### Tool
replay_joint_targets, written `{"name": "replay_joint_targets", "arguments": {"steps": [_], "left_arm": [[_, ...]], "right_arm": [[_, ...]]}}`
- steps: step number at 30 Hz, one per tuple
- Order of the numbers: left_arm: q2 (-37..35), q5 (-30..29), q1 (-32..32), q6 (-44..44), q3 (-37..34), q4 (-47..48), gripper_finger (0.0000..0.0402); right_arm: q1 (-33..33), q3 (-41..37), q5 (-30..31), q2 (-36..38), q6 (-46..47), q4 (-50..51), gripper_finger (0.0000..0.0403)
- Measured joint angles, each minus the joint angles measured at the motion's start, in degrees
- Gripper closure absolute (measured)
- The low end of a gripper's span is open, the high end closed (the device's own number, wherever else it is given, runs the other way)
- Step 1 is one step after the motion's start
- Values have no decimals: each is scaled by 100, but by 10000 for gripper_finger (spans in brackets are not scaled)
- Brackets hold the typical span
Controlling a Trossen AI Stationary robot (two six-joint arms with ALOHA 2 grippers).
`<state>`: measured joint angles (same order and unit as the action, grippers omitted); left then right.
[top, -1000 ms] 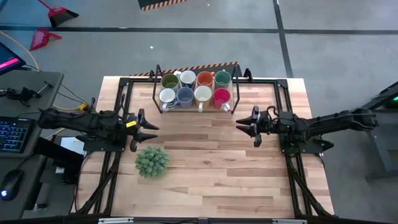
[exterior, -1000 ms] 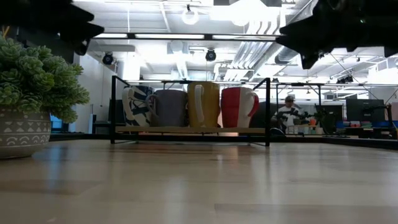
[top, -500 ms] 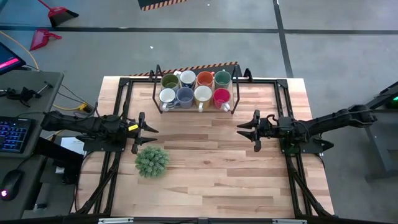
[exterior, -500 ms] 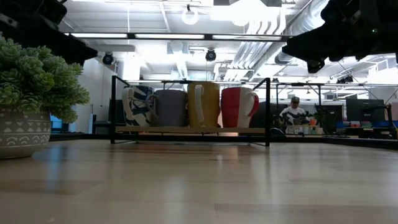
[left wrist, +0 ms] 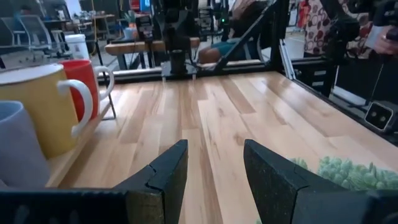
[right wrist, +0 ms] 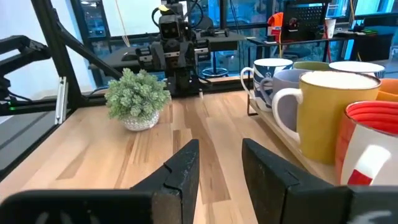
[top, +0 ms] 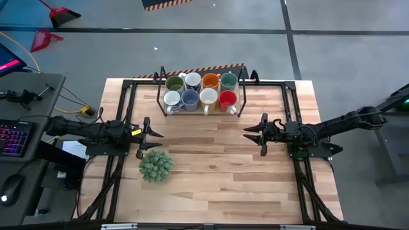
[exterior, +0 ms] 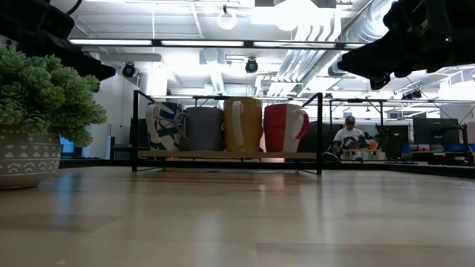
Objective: Place coffee mugs
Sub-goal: Return to Home Position
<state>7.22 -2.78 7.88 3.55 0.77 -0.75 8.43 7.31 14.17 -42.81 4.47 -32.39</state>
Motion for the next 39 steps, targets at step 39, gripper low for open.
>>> {"name": "replay_joint_targets", "arguments": {"steps": [39], "left_arm": [[55,-659,-4,118,-10,-121,257]], "right_arm": [[-13,-661,-48,11,-42,-79,295]]}}
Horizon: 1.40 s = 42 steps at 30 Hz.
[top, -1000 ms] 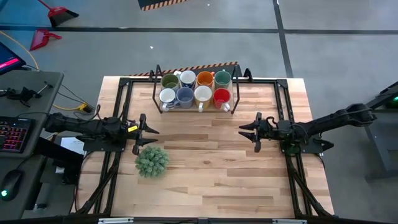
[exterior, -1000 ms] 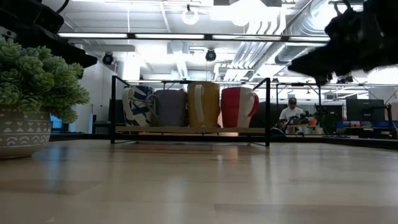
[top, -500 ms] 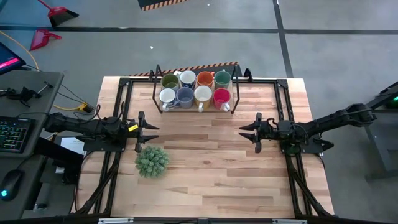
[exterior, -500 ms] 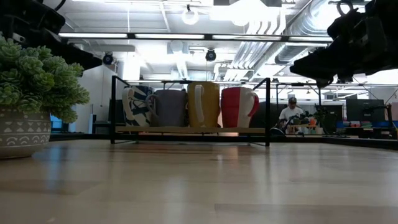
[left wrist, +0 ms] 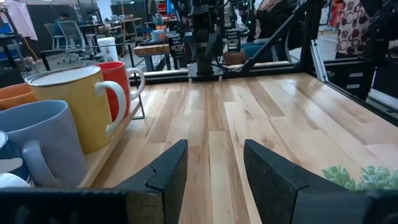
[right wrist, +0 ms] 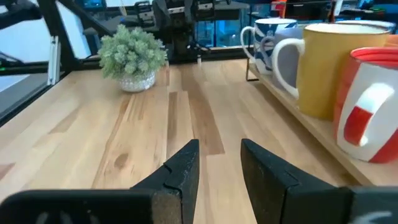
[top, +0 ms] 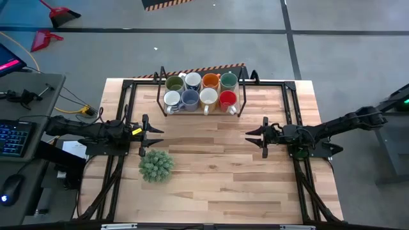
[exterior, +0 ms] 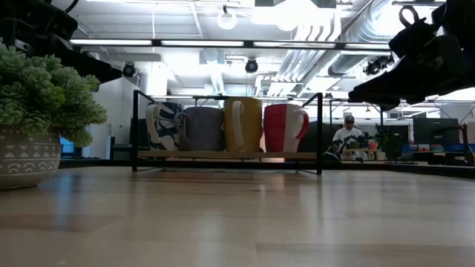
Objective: Place coffee mugs
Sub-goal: Return to Home Position
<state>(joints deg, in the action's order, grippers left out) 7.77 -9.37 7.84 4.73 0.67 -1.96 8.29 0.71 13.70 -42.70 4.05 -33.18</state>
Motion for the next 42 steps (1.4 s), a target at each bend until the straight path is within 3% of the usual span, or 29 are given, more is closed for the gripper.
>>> {"name": "replay_joint_targets", "arguments": {"steps": [4,11,16,28,42], "left_arm": [[-1,0,0,0,0,-1,257],[0,0,0,-2,0,0,257],[0,0,0,-1,0,-2,257],[0,1,0,-2,1,-1,257],[9,2,0,-2,2,0,257]], "right_arm": [[0,-13,-367,157,4,294,295],[-4,-13,-576,1880,-71,1909,295],[7,-13,-630,2600,27,2728,295],[-155,-17,-950,4217,-289,3157,295],[-184,-19,-1119,4005,-145,3186,295]]}}
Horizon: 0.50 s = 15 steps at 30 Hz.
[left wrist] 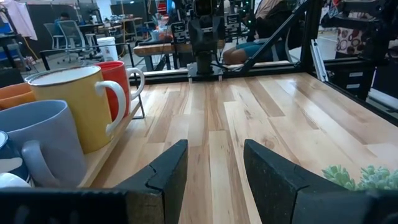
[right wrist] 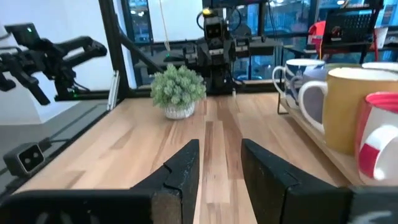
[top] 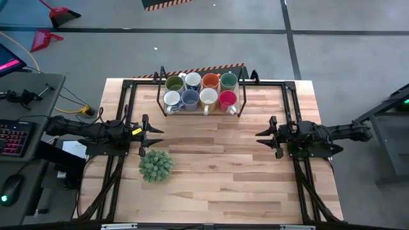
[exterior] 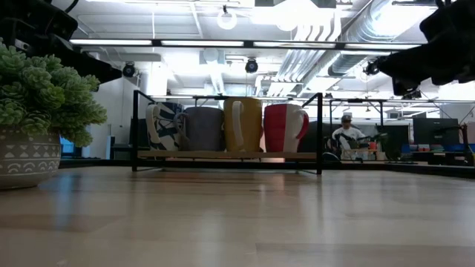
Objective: Place coffee mugs
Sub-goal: Return to Home Position
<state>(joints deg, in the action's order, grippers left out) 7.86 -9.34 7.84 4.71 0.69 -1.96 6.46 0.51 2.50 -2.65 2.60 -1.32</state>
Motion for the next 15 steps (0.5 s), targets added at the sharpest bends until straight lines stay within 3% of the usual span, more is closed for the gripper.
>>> {"name": "replay_joint_targets", "arguments": {"steps": [15], "left_arm": [[0,0,2,0,0,0,257]], "right_arm": [[0,-2,2,-449,-5,0,295]]}}
